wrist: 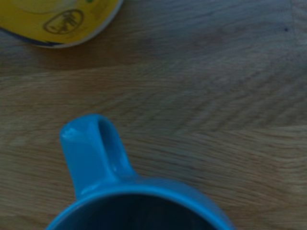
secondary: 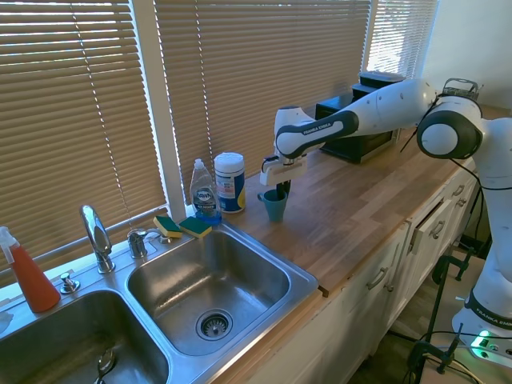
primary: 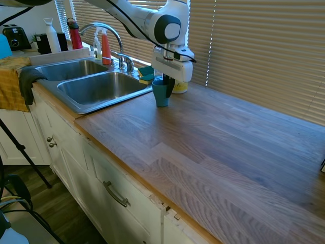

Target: Put the mug in the sink

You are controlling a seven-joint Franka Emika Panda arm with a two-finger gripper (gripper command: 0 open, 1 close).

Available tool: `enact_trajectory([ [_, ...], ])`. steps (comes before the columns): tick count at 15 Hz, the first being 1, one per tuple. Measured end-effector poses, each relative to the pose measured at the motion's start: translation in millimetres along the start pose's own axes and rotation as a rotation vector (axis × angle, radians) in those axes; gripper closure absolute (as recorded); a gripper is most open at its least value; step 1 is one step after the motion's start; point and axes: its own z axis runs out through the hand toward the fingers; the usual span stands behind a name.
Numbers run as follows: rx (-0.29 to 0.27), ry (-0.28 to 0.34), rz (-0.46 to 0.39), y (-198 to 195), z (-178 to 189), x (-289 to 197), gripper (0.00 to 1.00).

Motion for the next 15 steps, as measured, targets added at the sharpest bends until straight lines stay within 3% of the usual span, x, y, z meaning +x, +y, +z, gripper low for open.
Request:
enact_trajectory([
  [6, 0.034, 0.104, -0.226, -29, -74, -118, 1.00],
  [11, 0.012, 0.100, -0.376, -72, -69, -230, 1.00],
  [15, 0.001, 0.075, -0.424, -104, -60, -256, 1.00],
])
